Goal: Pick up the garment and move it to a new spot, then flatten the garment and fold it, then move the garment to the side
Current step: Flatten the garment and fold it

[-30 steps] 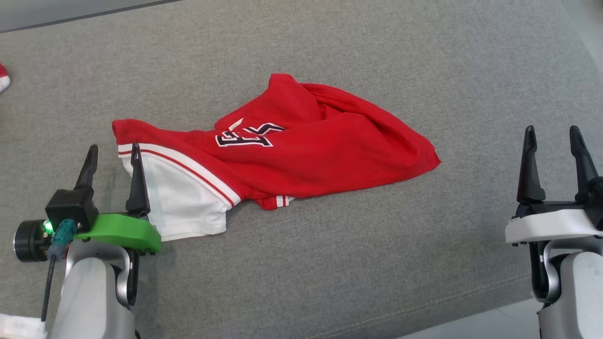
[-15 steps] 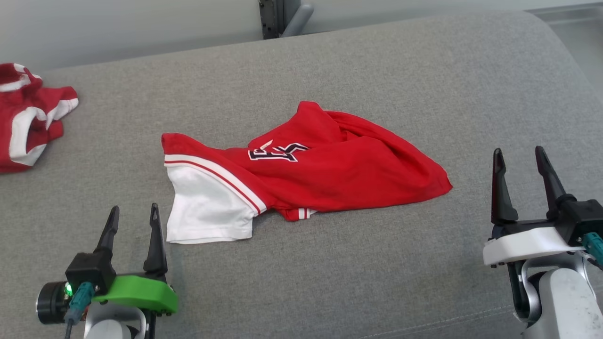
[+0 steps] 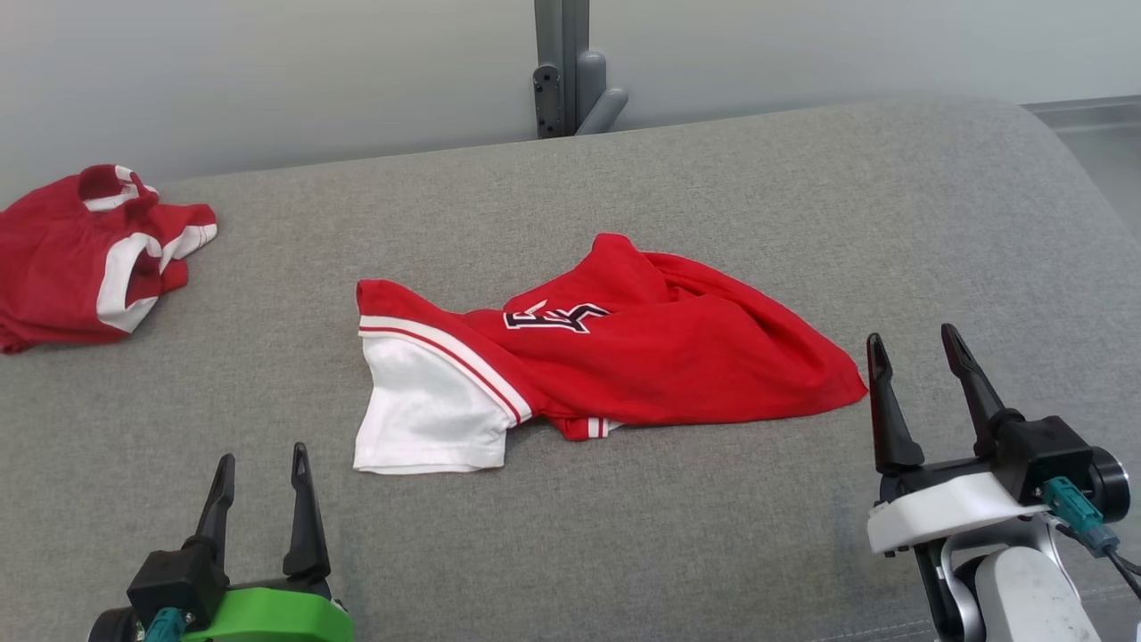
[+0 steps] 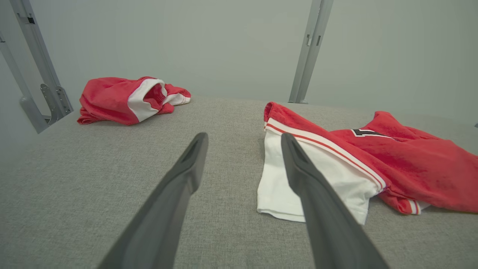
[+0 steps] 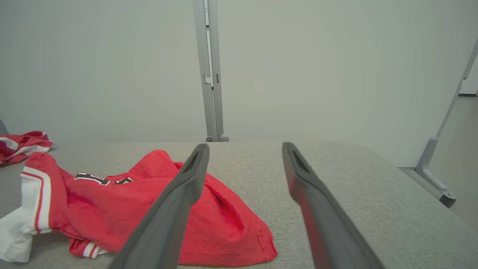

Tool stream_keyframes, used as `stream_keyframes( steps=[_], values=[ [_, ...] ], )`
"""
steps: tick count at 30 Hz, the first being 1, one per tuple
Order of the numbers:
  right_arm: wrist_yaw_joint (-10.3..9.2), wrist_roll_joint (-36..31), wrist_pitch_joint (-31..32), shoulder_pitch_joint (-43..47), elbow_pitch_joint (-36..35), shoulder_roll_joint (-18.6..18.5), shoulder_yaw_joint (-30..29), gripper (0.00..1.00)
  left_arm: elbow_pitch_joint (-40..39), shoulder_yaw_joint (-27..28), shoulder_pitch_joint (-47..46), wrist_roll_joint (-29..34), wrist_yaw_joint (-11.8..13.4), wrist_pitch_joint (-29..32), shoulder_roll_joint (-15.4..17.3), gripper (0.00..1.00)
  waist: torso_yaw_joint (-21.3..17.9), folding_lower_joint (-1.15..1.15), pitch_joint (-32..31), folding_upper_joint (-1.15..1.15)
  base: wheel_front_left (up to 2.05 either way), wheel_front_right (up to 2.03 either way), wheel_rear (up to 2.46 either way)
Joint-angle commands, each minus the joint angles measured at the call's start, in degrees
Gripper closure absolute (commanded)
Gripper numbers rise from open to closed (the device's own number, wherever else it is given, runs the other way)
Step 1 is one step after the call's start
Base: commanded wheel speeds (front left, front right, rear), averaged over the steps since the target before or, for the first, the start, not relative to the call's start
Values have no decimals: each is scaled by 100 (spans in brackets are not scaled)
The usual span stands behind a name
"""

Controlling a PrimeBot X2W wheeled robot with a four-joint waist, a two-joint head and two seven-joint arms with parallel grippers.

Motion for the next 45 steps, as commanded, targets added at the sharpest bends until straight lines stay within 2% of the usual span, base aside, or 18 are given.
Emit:
stream_keyframes(
  steps=[1, 9, 20, 24, 30, 33, 38, 45],
  values=[
    [-10, 48, -21, 51, 30, -12, 52, 0, -31, -27, 102, -77, 70, 1, 1, 0, 12, 0, -39, 33, 0, 0, 0],
    [-10, 128, -21, -38, 185, -12, 219, 0, -79, -170, 134, -90, 185, 1, 0, 0, 39, 0, -85, 33, 0, 0, 0],
    [-10, 133, -21, -101, 327, -12, 317, 0, -13, -222, 47, -55, 202, 1, 0, 0, 39, 0, -108, 33, 0, 0, 0],
    [-10, 134, -21, -120, 332, -12, 297, 0, 122, -272, 41, -80, 135, 1, 0, 0, 34, 0, -89, 33, 0, 0, 0],
    [-10, 128, -21, -137, 333, -12, 259, 0, 813, -478, -185, -163, 64, 7, 2, 0, 33, 0, -20, 33, 0, 0, 0],
    [-10, 130, -22, -157, 335, -12, 275, 0, 1259, -574, -459, -221, 125, 149, 4, 0, 7, 0, 26, 33, 0, 0, 0],
    [-10, 129, -21, -221, 334, -12, 292, 0, 1900, -666, -964, -321, 47, 411, 4, 0, -103, 0, 148, 33, 0, 0, 0],
    [-10, 132, -21, -278, 313, -11, 255, 0, 2632, -556, -1511, -457, 200, 607, 26, 0, -277, 0, 336, 33, 0, 0, 0]
  ],
)
